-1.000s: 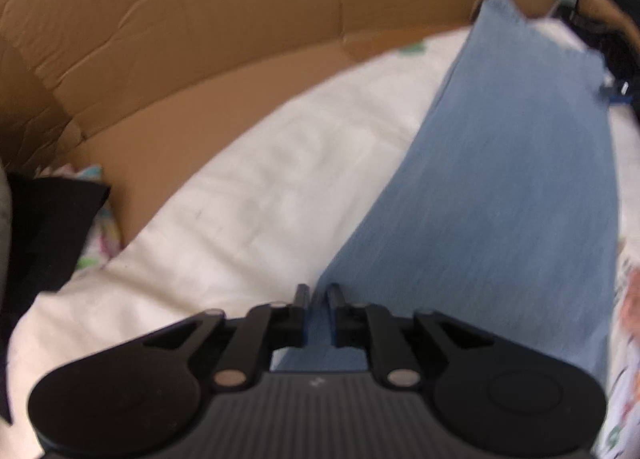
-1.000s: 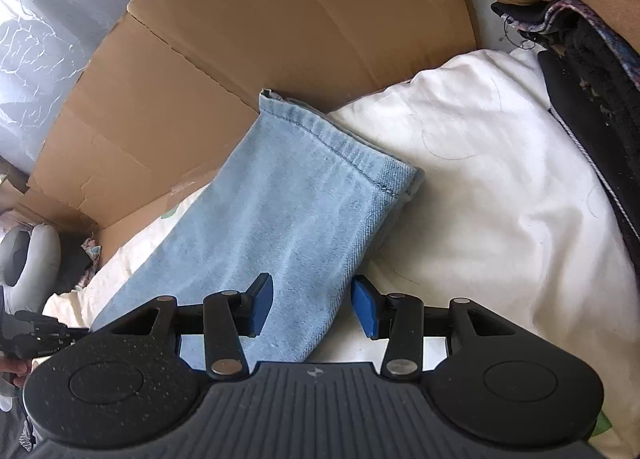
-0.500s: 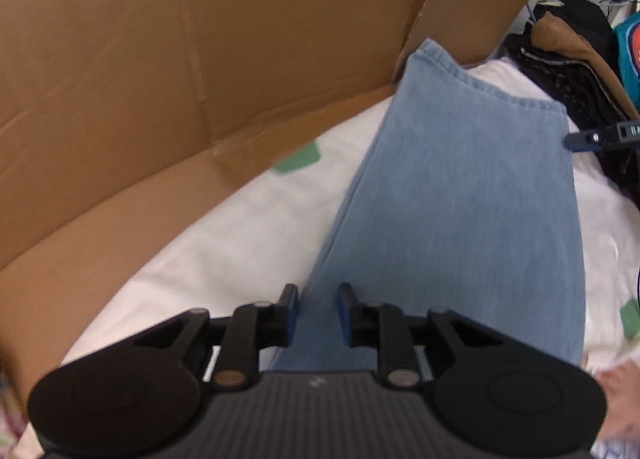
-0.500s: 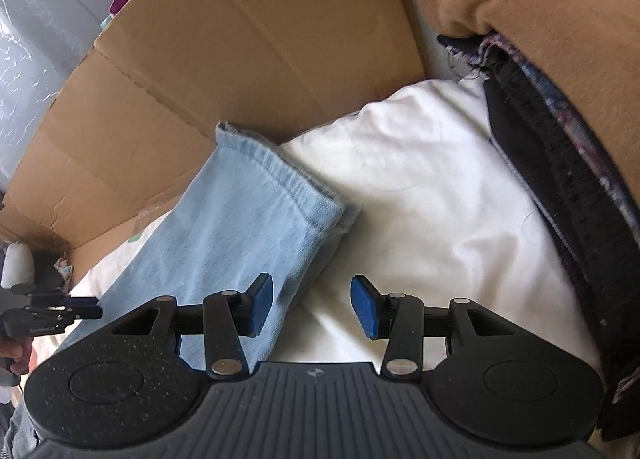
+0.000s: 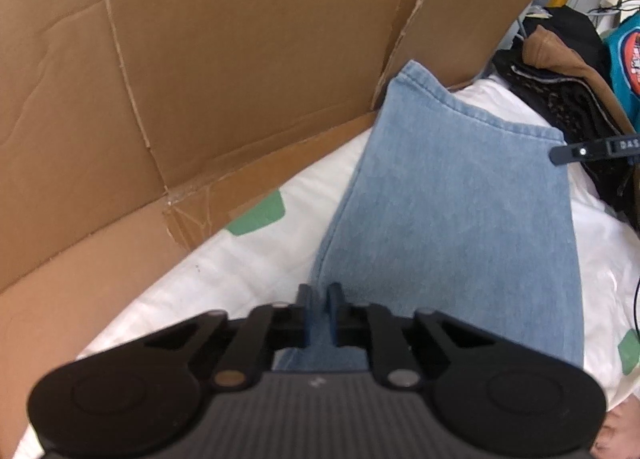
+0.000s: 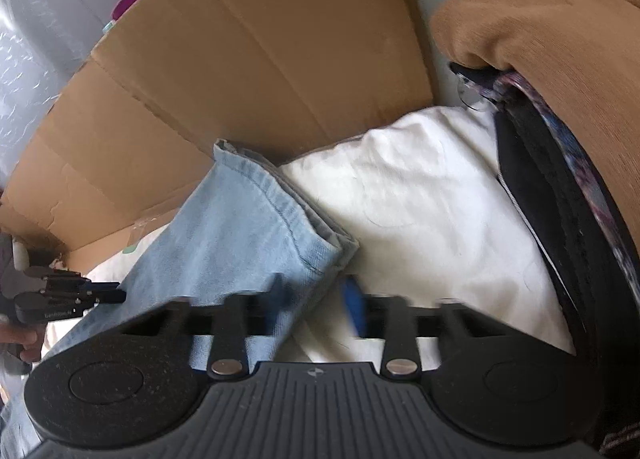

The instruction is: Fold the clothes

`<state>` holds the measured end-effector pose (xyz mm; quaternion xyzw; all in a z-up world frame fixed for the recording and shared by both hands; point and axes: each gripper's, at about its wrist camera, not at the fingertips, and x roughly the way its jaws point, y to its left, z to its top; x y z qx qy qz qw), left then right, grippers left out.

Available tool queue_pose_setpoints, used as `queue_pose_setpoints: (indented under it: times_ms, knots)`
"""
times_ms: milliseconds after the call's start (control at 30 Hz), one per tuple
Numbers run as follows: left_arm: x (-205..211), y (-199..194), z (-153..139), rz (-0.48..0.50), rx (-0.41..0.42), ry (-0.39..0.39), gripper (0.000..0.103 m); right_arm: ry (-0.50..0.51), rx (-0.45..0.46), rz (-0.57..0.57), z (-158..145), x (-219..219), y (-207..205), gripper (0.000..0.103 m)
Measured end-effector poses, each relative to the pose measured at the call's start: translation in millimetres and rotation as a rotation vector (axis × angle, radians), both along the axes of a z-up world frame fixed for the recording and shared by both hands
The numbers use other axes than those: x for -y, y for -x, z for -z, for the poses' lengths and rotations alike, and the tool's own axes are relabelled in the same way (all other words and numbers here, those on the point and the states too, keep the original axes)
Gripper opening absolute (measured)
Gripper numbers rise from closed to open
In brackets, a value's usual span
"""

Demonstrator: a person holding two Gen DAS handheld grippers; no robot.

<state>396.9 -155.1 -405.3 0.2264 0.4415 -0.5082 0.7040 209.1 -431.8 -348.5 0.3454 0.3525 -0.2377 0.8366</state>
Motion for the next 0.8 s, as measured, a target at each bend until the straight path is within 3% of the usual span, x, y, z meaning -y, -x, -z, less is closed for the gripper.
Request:
queue_pose_setpoints:
  times_ms: [133,500,667,800]
  knots:
    - [-2.3,3.4,-5.4,-0.005,0.019,0.018,0.006,0.019,0.010,-0.011,-7.5,-1.1,-4.8,0.003]
    - [-2.8,3.1,-3.8,-0.011,0.036,0.023,0.006,0.019,0.026,-0.011,-12.8,7.2,-20.1,0.002]
    - [7.9,3.4,2.1,-0.040,0.046,-0.022,0.010,-0.057,-0.013,0.023,12.1,18.9,-20.8,0.003]
    - [16.2,14.0,-10.9,-0.052,0.126,-0.042,0.013,-0.149,-0.004,0.094,27.4,26.1,-12.4,0.003]
